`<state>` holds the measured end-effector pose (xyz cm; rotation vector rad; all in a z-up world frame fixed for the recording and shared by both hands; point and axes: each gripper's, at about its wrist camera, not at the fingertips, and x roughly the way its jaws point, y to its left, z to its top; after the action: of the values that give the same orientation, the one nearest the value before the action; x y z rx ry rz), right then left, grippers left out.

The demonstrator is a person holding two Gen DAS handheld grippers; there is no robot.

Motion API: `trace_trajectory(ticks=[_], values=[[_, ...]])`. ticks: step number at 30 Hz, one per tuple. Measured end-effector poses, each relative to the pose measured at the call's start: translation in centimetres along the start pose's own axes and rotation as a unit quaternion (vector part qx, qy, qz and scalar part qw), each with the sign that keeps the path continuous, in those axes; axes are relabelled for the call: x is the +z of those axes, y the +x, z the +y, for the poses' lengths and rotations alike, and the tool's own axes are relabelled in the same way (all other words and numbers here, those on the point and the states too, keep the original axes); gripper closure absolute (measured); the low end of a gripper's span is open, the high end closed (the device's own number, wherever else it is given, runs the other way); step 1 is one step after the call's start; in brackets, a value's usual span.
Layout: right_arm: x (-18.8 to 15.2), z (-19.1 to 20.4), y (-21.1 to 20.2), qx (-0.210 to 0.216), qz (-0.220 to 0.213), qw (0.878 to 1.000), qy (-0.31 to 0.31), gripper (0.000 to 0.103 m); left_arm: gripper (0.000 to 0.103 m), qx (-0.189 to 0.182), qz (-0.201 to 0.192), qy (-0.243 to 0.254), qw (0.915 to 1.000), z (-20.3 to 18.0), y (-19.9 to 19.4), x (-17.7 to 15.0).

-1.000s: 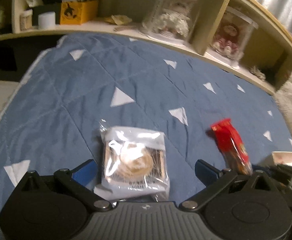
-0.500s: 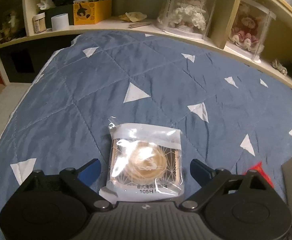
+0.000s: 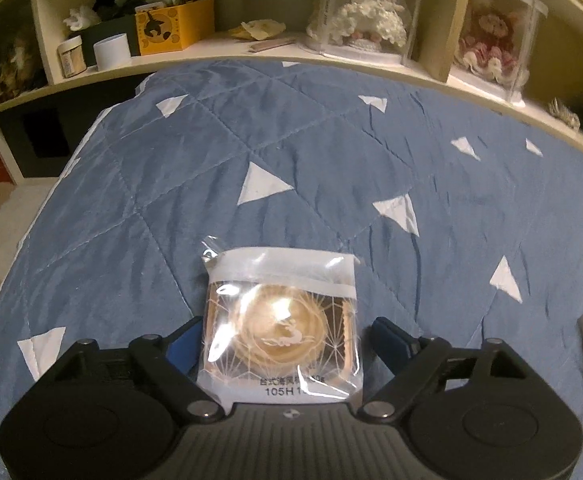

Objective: Organize snacks
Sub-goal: 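Grasp the white-wrapped round cake with the left gripper while the right gripper grasps the red bar, then carry both snacks into the white box and open both grippers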

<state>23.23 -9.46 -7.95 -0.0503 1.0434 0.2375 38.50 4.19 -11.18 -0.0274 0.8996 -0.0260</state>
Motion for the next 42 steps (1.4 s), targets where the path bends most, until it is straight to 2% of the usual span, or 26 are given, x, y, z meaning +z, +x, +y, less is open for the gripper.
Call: trace_trajectory(ticks=[7,9,15,24,33,42], values=[[1.5,-0.9,1.5,0.014,-0.001,1.000,0.028,0.045,0.028,0.020,0.008,0.009,0.9997,-0.1,-0.2,0.0],[1.5,-1.1,1.7,0.012,-0.002,1.000,0.025,0.052,0.036,0.021,0.008,0.010,0.9997,-0.2,-0.4,-0.1],[1.3,-1.3,1.5,0.017,-0.011,1.000,0.010,0.059,0.036,0.017,0.009,0.010,0.9998,-0.3,-1.3,-0.9],[0.9,-2.3,0.2,0.028,-0.032,0.999,0.025,0.063,0.036,-0.025,0.022,-0.038,0.9987,-0.4,-4.4,-2.3],[1.2,-3.5,-3.4,0.033,-0.076,0.996,0.045,0.064,0.036,-0.052,-0.007,-0.029,0.9982,-2.3,-9.3,-2.6],[1.0,-6.1,-7.4,0.005,-0.122,0.990,0.071,0.064,0.036,-0.086,-0.024,-0.035,0.9954,-4.0,-12.9,-3.4]])
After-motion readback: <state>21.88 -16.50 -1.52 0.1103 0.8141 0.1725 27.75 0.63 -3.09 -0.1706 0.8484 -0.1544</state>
